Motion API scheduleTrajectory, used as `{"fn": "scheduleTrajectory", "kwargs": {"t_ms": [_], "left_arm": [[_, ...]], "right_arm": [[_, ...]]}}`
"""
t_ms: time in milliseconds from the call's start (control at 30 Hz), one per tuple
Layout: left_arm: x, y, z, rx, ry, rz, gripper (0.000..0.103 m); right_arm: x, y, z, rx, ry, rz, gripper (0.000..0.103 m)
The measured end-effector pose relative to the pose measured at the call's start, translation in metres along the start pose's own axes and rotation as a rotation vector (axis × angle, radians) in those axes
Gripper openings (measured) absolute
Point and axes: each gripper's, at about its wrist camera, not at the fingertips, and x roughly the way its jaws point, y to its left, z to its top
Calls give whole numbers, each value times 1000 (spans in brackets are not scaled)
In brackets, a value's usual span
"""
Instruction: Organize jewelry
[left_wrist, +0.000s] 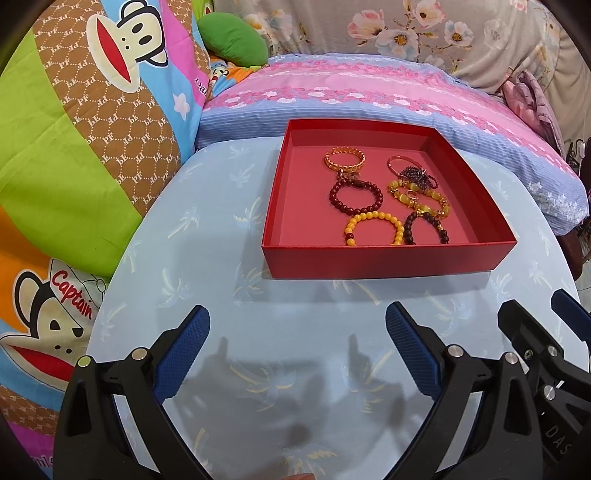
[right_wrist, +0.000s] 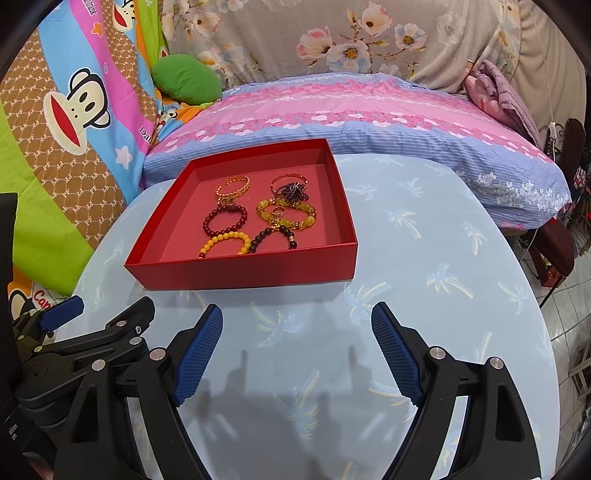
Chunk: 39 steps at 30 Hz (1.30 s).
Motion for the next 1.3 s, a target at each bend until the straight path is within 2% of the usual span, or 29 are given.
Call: {"fn": "scheduleTrajectory", "kwargs": {"t_ms": [867, 1300], "left_arm": [[4, 1, 0, 1, 9, 4, 92], [6, 1, 0, -2, 15, 11, 92]], "right_arm": [[2, 1, -2, 3, 6, 4, 80], [7, 2, -6, 23, 38, 14, 84]]}}
